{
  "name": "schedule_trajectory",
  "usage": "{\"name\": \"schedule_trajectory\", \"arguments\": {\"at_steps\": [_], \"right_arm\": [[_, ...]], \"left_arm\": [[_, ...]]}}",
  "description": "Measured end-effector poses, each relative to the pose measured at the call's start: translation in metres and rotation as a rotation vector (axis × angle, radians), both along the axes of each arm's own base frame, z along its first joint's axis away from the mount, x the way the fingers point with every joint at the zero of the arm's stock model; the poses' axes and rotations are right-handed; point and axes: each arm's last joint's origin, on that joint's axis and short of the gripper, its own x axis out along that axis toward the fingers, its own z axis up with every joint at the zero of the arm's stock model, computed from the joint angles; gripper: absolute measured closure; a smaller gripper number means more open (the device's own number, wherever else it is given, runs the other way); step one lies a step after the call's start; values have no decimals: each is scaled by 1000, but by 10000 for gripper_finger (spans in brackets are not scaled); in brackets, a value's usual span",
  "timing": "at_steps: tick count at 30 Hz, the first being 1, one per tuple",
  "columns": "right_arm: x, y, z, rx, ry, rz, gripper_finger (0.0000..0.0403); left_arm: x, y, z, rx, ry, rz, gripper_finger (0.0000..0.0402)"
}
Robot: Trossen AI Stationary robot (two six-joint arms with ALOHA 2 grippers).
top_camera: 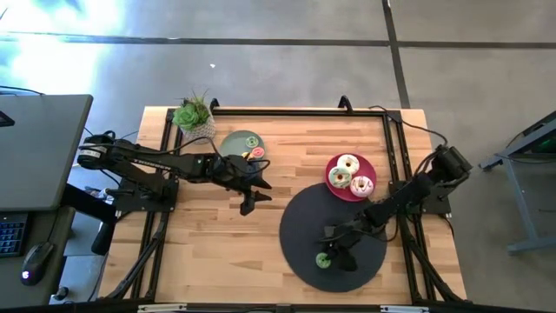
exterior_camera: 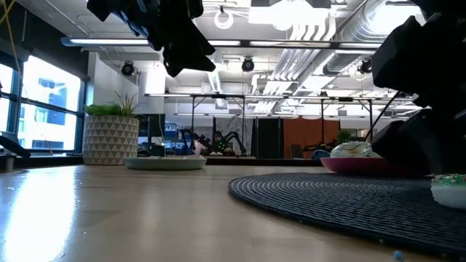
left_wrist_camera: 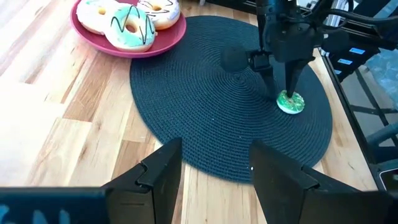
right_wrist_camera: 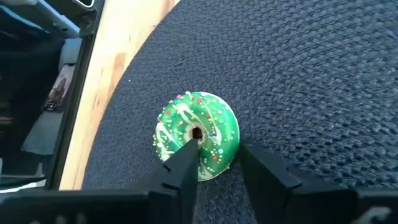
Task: Pick & Place donuts
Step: Put the small green donut on the gray plate
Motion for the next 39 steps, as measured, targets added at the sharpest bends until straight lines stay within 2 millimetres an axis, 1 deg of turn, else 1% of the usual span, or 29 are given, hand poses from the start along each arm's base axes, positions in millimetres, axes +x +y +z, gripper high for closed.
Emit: {"name": "schedule_trajectory", "arguments": {"at_steps": [2, 7, 9, 10, 13, 15, 17, 19, 21, 24, 26, 28, 29, 30, 31, 33, 36, 37, 39], "right_arm": [[1, -1, 0, 12, -2, 1, 309], [5, -6, 1, 35, -4, -4, 385], [7, -8, 2, 50, -8, -2, 394], [8, -9, 3, 61, -19, -2, 391], [14, -13, 13, 94, -93, -22, 381], [19, -20, 22, 93, -168, -33, 386], [24, -32, 29, 42, -234, -65, 396], [34, -49, 38, -54, -316, -146, 397], [50, -69, 53, -196, -418, -249, 393], [76, -95, 79, -444, -548, -351, 394], [97, -110, 102, -566, -612, -436, 398], [117, -126, 119, -632, -629, -455, 398], [128, -135, 128, -628, -640, -460, 396], [138, -144, 132, -623, -634, -463, 396], [149, -153, 133, -617, -606, -464, 396], [169, -172, 129, -606, -543, -468, 399], [196, -198, 106, -622, -430, -485, 399], [205, -207, 100, -618, -422, -501, 398], [222, -223, 94, -604, -427, -537, 399]], "left_arm": [[0, 0, 0, 0, 1, 0, 222], [0, 0, 0, 0, 3, 0, 222], [-3, 0, 2, 0, 7, 0, 222], [-5, 0, 4, 0, 6, 1, 222], [-12, 1, 19, 9, 45, 25, 222], [-19, 3, 34, 28, 77, 49, 222], [-27, 4, 55, 55, 91, 88, 222], [-35, 6, 75, 93, 105, 140, 222], [-42, 9, 95, 145, 115, 200, 222], [-55, 14, 125, 252, 124, 301, 222], [-64, 17, 142, 317, 140, 379, 222], [-72, 20, 155, 374, 154, 451, 222], [-76, 21, 160, 393, 158, 477, 222], [-80, 22, 163, 408, 175, 494, 222], [-84, 22, 165, 408, 193, 509, 222], [-90, 24, 170, 381, 215, 552, 222], [-99, 30, 172, 365, 268, 621, 222], [-102, 32, 170, 371, 290, 642, 222], [-107, 37, 168, 391, 339, 690, 222]]}}
